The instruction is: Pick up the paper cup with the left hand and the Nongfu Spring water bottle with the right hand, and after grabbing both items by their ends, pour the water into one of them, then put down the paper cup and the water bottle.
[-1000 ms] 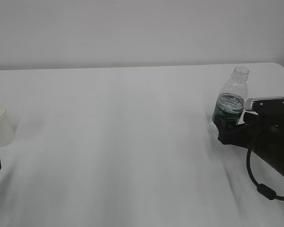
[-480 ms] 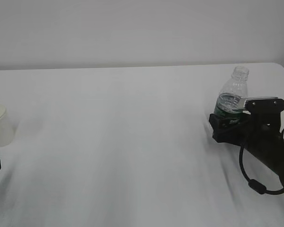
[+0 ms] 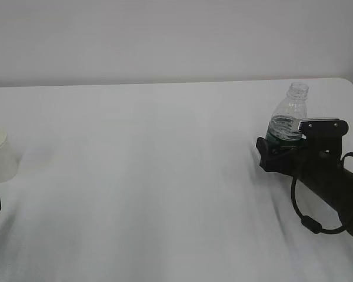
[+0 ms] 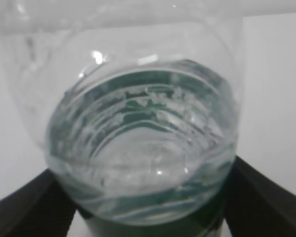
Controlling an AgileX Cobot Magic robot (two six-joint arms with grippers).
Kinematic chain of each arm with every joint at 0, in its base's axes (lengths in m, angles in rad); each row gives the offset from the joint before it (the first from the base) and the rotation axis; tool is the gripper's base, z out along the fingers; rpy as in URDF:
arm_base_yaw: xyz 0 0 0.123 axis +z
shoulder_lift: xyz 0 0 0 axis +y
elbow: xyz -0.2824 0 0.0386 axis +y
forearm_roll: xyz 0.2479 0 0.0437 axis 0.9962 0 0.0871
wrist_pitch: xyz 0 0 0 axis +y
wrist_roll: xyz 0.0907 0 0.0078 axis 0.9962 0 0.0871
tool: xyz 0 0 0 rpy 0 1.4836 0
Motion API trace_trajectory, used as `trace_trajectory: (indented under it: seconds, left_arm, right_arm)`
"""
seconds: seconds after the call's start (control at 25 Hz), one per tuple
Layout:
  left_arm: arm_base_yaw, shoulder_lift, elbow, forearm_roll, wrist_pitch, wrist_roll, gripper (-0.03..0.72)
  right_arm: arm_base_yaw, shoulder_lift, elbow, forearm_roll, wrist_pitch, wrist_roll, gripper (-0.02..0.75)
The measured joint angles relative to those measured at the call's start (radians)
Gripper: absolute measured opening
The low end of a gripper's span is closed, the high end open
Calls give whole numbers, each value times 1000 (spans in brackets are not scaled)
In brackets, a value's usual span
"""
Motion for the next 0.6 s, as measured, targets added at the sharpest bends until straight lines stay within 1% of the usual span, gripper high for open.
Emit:
trace_trajectory:
  seconds: [0.32,0.6]
  left_arm:
    - [0,0,0,0,0,0,463]
    - [0,0,0,0,0,0,461]
  right_arm:
    - [0,0,-13,-1,0,4,645]
    - [0,0,-15,1,0,4,613]
